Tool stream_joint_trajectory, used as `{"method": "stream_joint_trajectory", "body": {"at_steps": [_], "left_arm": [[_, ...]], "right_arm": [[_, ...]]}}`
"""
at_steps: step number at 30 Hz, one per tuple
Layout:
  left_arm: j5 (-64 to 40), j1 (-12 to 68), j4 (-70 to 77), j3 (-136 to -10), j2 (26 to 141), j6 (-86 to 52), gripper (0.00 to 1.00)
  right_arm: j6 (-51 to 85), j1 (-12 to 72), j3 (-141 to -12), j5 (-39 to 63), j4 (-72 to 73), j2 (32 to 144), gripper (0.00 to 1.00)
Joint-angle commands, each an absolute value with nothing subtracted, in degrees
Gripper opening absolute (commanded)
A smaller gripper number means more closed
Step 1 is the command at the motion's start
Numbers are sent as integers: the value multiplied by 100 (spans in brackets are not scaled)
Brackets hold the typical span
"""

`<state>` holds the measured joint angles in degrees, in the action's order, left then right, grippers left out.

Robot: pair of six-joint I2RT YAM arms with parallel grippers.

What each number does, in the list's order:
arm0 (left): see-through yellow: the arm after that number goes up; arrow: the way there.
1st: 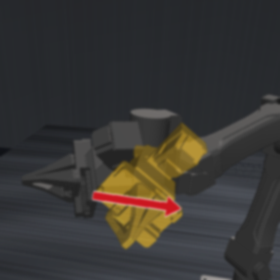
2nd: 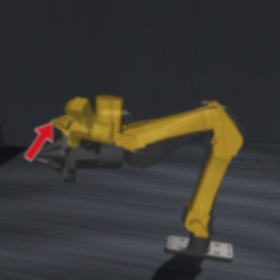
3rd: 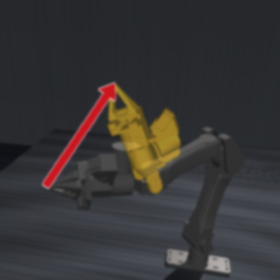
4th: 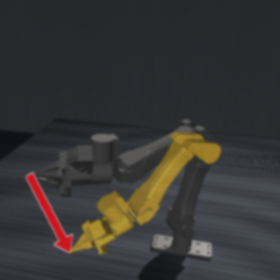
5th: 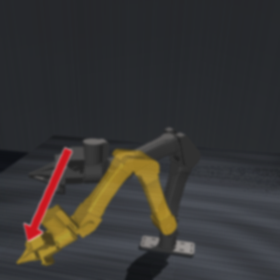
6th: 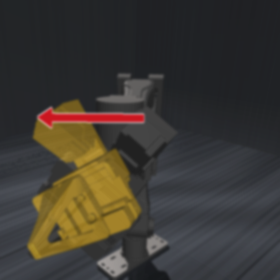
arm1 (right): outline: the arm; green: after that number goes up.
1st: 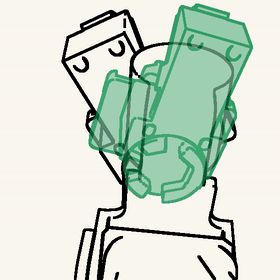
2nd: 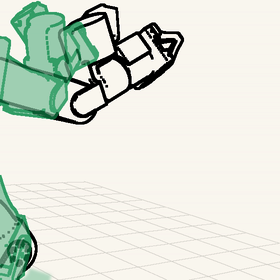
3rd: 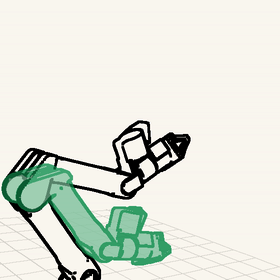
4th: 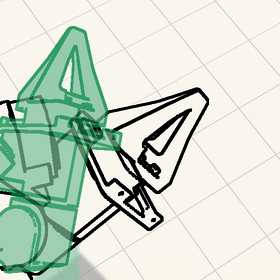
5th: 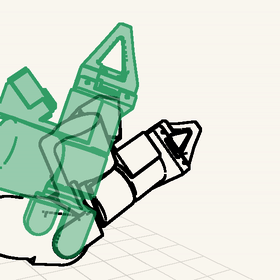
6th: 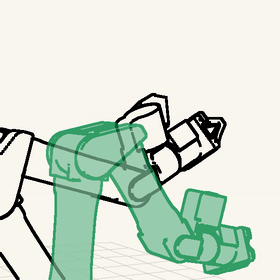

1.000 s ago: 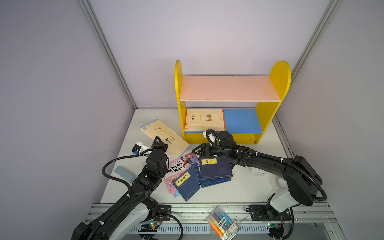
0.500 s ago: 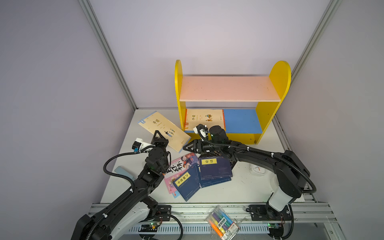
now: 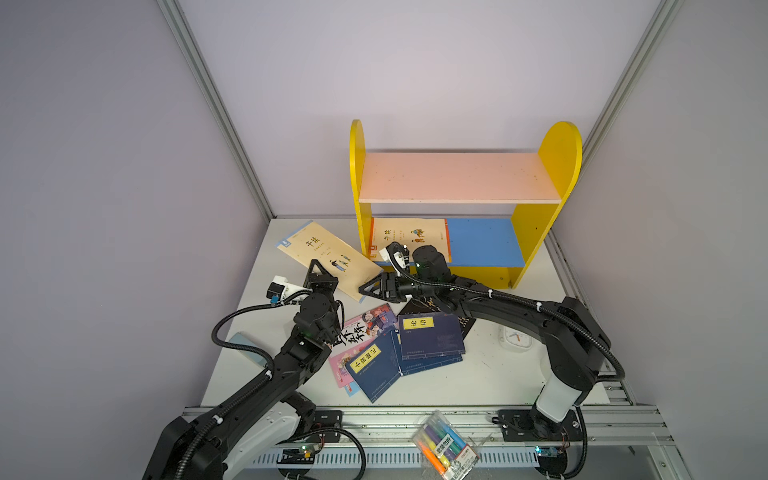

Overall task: Stacking books/files
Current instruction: Place the book on the bookshelf.

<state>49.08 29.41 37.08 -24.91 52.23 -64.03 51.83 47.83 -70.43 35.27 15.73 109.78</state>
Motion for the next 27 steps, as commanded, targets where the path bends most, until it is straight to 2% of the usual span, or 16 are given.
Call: {"method": "stream_joint_trajectory", "body": {"at_steps": [1,11,17,20,21,23,25,27], "left_arm": [[4843,2960,3787,-2452,5195,-6534,0],[5203,3082,2344,-2444,4682,-6957,0],[5192,3093,1864,-2327,4509,-7179,0],[5158,3102,1665,-2259,4466,-7328,0],[5145,3102,1639,-2221,4435,-7350,7],[5142,3100,1635,-2149,4355,-7302,29],[5158,3096,1590,-2064,4225,-7230,58],[5215,3101,1406,-2039,4053,-7165,80]], "right_arm": [[5118,4799,-7223,3160,1637,11047,51],[5145,4816,-7265,2738,1776,11120,29],[5141,4818,-7198,2733,2060,11127,8],[5066,4816,-7151,2753,2089,11110,2],[5009,4816,-7106,2741,2096,11080,1],[4818,4821,-7005,2713,2078,11010,0],[4527,4808,-6855,2716,2057,10895,0],[4215,4777,-6739,2773,1927,10777,0]]}}
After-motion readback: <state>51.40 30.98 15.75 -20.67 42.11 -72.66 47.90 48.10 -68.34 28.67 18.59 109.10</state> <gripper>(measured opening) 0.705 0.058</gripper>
